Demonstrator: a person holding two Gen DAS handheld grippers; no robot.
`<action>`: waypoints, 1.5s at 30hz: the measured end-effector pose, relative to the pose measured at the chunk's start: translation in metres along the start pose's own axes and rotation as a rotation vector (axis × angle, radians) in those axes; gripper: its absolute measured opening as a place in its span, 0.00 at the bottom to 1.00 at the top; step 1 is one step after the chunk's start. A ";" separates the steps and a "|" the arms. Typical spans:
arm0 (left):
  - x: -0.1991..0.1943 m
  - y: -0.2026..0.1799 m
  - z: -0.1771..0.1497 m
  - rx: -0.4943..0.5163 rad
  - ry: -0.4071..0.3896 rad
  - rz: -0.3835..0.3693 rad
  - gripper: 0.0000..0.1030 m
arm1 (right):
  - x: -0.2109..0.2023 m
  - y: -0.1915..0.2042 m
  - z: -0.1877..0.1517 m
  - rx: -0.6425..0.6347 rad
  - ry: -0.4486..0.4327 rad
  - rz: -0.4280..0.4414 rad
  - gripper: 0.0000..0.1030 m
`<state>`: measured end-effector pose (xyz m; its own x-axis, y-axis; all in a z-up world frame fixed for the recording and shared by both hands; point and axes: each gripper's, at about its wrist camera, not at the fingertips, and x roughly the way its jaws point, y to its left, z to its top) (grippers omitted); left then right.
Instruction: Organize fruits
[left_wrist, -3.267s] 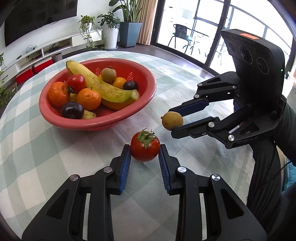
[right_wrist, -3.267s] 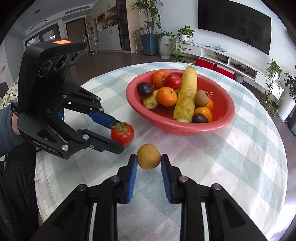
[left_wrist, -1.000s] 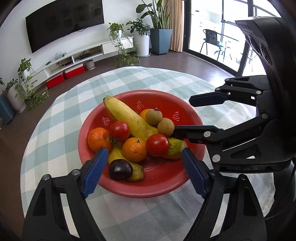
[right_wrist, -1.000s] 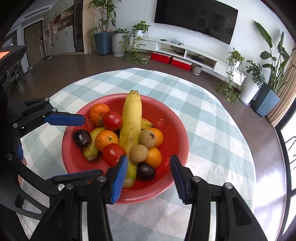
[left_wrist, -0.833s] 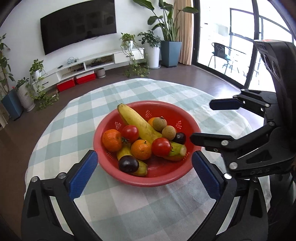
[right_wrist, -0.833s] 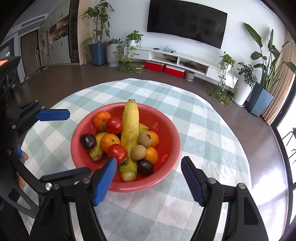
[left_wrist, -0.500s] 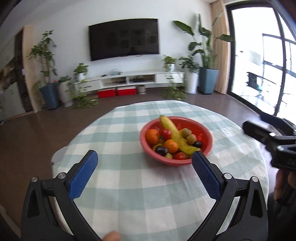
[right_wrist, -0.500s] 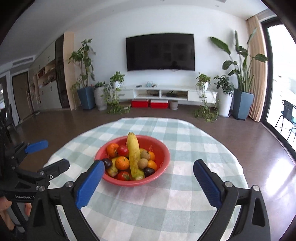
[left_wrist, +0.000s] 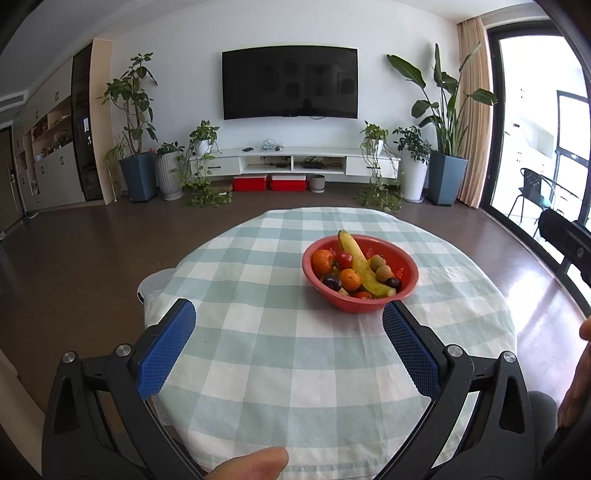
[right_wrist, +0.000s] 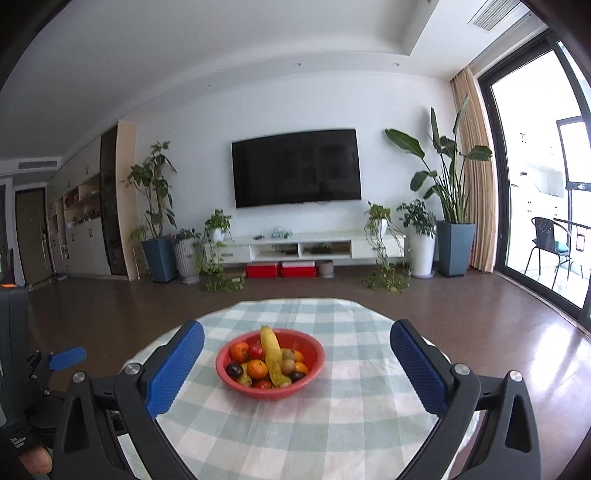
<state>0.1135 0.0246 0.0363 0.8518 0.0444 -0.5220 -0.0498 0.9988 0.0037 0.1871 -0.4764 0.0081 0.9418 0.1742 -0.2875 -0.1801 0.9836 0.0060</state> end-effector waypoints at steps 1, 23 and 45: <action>0.001 -0.004 -0.002 0.002 0.015 -0.010 1.00 | 0.001 0.001 -0.007 -0.005 0.027 0.001 1.00; 0.046 -0.021 -0.029 0.032 0.161 -0.035 1.00 | 0.035 -0.011 -0.064 0.028 0.285 -0.069 1.00; 0.055 -0.018 -0.036 0.030 0.177 -0.027 1.00 | 0.038 -0.006 -0.066 0.020 0.319 -0.073 1.00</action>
<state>0.1427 0.0080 -0.0232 0.7474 0.0154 -0.6642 -0.0101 0.9999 0.0118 0.2050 -0.4784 -0.0660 0.8153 0.0832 -0.5730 -0.1069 0.9942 -0.0077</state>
